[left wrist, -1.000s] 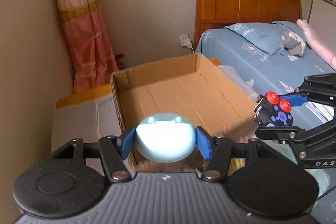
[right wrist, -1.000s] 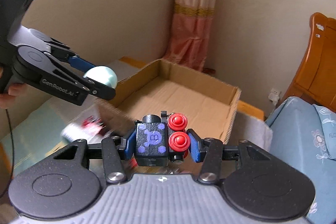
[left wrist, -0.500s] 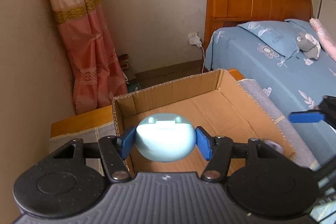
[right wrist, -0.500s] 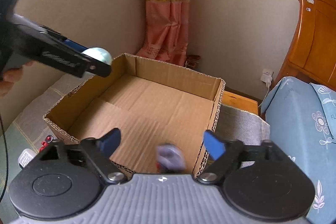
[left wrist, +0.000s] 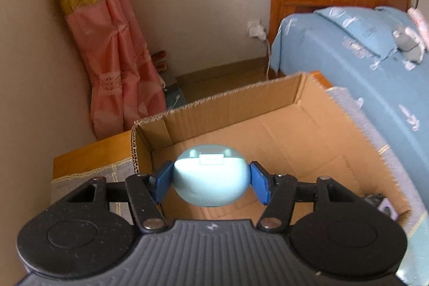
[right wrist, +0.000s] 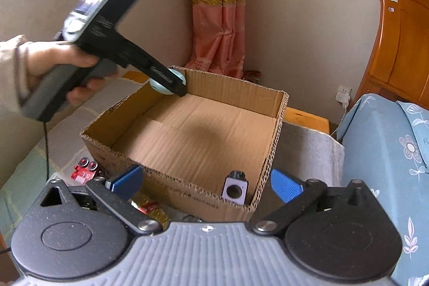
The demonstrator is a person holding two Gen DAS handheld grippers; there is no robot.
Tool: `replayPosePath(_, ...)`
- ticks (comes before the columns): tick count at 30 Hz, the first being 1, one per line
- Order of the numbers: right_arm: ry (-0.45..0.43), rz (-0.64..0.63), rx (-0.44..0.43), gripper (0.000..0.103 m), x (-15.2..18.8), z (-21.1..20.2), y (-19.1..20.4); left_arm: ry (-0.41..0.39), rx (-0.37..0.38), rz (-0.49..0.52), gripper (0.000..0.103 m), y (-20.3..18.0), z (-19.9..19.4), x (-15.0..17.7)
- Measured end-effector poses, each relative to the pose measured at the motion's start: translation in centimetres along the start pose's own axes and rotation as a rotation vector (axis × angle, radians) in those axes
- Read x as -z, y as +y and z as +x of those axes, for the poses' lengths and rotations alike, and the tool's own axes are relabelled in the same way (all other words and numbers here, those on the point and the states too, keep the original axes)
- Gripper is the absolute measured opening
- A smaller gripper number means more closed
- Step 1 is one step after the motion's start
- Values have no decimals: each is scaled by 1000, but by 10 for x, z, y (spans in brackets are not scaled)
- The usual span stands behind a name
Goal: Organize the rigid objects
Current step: 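Carry both items into cardboard box, open right tool then left tool, then withdraw both open tools from the box back over the table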
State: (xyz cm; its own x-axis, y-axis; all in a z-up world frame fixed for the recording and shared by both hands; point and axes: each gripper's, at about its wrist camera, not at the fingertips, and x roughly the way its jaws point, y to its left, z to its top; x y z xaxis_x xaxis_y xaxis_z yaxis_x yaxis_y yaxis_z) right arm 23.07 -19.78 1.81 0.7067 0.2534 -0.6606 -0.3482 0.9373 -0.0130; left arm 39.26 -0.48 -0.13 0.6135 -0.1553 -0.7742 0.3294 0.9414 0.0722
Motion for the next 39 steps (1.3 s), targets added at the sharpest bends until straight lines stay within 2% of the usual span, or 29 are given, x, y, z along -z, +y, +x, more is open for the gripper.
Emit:
replayPosePath(9, 11, 4, 22, 103, 11, -12, -1, 33, -56, -28, 61, 10, 20, 1)
replayPosePath(10, 10, 8, 21, 103, 13, -13, -2, 28, -65, -32, 66, 11, 19, 1)
replayPosePath(11, 9, 11, 20, 103, 14, -14, -2, 28, -70, -33, 76, 11, 18, 0)
replayPosePath(13, 8, 20, 24, 103, 16, -16, -3, 17, -78, -26, 82, 10, 12, 1)
replayPosePath(16, 11, 32, 21, 103, 19, -18, -3, 8, -81, -14, 83, 9, 2, 2)
replayPosePath(19, 10, 36, 20, 103, 23, -22, 0, -9, -74, -16, 90, 8, -11, 6)
replayPosePath(23, 6, 36, 26, 103, 27, -29, 7, -24, -78, -6, 90, 5, -28, 13)
replayPosePath(31, 20, 123, 65, 103, 52, -35, 19, -93, -55, -6, 97, -8, -76, 45)
replayPosePath(39, 23, 196, 130, 103, 90, -45, 38, -99, -25, 28, 97, -32, -112, 99)
